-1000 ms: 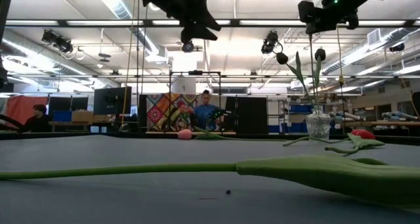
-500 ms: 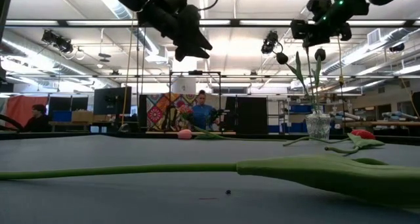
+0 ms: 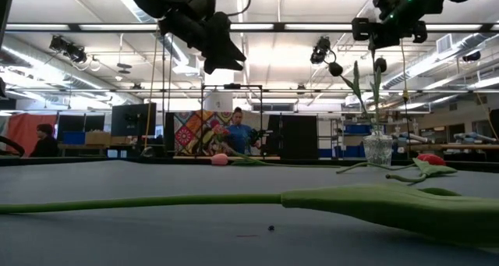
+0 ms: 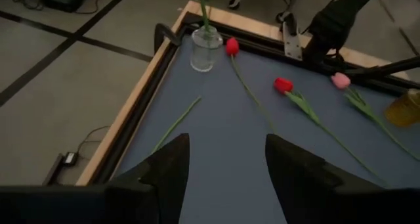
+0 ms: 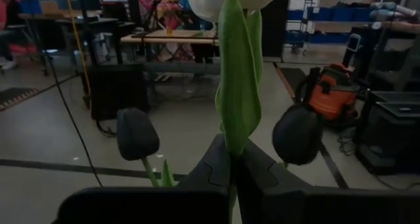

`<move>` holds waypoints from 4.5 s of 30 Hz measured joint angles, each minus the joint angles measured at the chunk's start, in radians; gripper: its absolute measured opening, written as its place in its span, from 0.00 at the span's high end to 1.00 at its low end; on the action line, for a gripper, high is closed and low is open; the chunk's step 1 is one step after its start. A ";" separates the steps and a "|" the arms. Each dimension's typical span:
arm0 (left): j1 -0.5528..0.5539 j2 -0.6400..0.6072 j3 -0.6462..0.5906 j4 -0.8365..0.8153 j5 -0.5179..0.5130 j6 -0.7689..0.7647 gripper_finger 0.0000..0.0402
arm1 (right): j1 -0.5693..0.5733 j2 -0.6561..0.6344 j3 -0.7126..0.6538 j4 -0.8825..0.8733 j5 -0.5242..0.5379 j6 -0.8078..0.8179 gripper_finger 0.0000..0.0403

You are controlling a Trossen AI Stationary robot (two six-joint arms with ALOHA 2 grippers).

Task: Sort flowers into vase by color
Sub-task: Put the top white flower into the transparent vase, then put the top pink flower into the transparent vase

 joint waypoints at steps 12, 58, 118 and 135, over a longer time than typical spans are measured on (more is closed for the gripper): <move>0.050 0.003 0.000 0.024 0.018 0.004 0.49 | 0.000 0.010 0.000 -0.036 -0.006 0.063 0.97; 0.006 0.580 0.369 -0.037 -0.050 0.157 0.56 | 0.046 0.089 0.305 -0.875 -0.645 0.663 0.53; -0.480 0.485 0.689 -0.247 -0.458 1.273 0.97 | 0.172 0.041 0.305 -0.863 -1.030 0.533 0.52; -0.648 0.488 0.688 -0.093 -0.690 1.421 0.96 | 0.323 0.042 0.305 -0.867 -1.230 0.538 0.61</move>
